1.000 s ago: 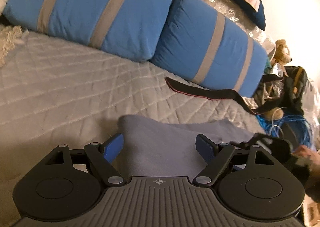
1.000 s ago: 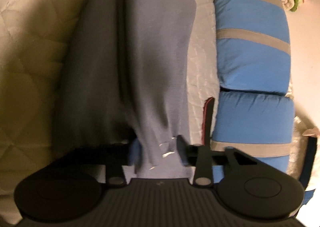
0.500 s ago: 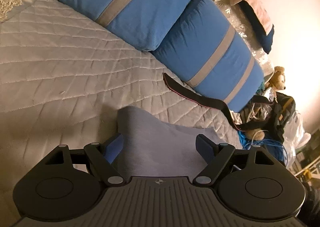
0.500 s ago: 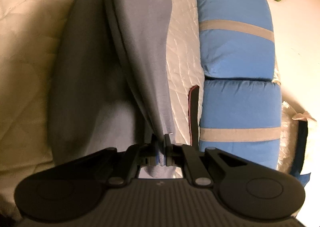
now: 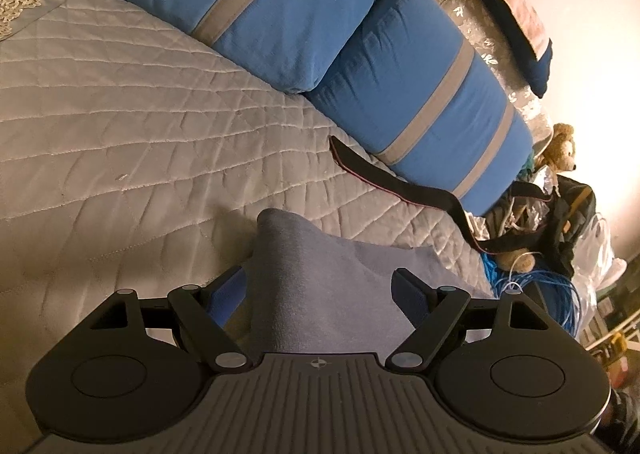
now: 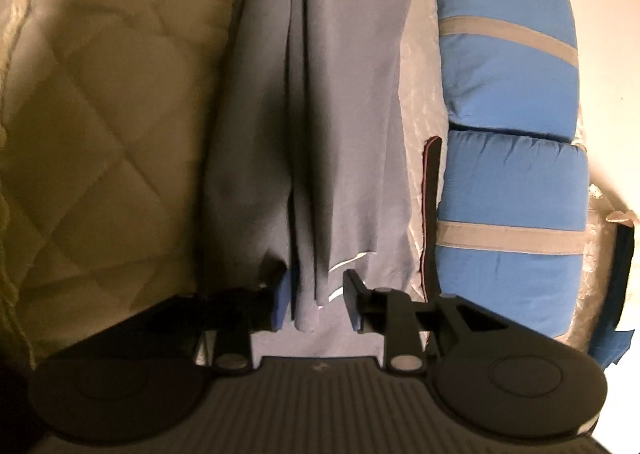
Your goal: Fold clothes
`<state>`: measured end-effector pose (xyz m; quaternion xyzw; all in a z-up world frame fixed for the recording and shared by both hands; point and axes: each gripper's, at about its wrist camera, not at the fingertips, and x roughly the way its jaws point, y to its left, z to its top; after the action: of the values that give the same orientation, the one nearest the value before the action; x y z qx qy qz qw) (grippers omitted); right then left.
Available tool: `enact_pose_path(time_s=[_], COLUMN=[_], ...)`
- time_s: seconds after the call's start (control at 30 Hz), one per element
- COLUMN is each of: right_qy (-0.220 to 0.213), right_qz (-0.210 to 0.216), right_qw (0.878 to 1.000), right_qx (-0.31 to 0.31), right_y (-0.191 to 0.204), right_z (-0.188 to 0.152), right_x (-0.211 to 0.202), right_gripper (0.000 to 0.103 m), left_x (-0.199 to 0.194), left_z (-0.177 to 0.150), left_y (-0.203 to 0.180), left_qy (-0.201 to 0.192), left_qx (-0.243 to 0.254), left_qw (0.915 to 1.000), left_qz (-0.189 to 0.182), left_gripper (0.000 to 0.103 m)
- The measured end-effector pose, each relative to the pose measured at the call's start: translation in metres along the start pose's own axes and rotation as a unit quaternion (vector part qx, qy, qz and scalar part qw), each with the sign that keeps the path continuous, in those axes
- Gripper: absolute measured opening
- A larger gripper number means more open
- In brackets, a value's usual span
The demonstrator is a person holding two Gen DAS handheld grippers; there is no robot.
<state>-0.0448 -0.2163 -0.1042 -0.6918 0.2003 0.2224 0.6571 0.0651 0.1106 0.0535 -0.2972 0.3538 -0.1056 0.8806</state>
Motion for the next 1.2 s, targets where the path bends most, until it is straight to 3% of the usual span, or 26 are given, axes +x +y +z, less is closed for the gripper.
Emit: enact_pose_path(time_s=[0.17, 0.37, 0.47, 0.57, 0.67, 0.83, 1.03, 1.07, 1.1, 1.2], right_qy=[-0.006, -0.019, -0.031, -0.027, -0.016, -0.001, 0.014, 0.014, 0.014, 0.012], right_qz=[-0.011, -0.017, -0.017, -0.029, -0.041, -0.004, 0.01, 0.014, 0.014, 0.007], right_qw=[1.0, 0.999, 0.998, 0.997, 0.996, 0.997, 0.998, 0.998, 0.999, 1.0], right_qx=[-0.014, -0.039, -0.05, -0.066, -0.075, -0.082, -0.059, -0.053, -0.045, -0.022], right_y=[0.003, 0.005, 0.003, -0.007, -0.017, -0.004, 0.005, 0.005, 0.005, 0.007], right_z=[-0.002, -0.004, -0.006, -0.005, -0.005, -0.008, -0.011, -0.011, -0.011, -0.012], right_x=[0.01, 0.009, 0.009, 0.009, 0.003, -0.001, 0.002, 0.003, 0.003, 0.002], right_gripper=[0.039, 0.037, 0.012, 0.004, 0.004, 0.004, 0.004, 0.008, 0.023, 0.034], left_x=[0.002, 0.003, 0.004, 0.004, 0.004, 0.005, 0.007, 0.009, 0.01, 0.016], left_z=[0.0, 0.001, 0.001, 0.001, 0.001, 0.001, 0.003, 0.004, 0.005, 0.009], left_y=[0.0, 0.002, 0.002, 0.003, 0.005, 0.006, 0.007, 0.009, 0.011, 0.017], left_qy=[0.003, 0.004, 0.006, 0.007, 0.004, 0.003, 0.008, 0.011, 0.014, 0.024], left_qx=[-0.002, -0.007, -0.007, -0.006, -0.005, -0.01, -0.008, -0.01, -0.012, -0.02], left_qw=[1.0, 1.0, 1.0, 1.0, 1.0, 0.9998, 0.9997, 0.9996, 0.9995, 0.9994], left_qz=[0.002, 0.003, 0.002, 0.002, 0.007, 0.014, 0.023, 0.025, 0.025, 0.016], left_gripper=[0.079, 0.079, 0.079, 0.079, 0.079, 0.079, 0.079, 0.079, 0.079, 0.079])
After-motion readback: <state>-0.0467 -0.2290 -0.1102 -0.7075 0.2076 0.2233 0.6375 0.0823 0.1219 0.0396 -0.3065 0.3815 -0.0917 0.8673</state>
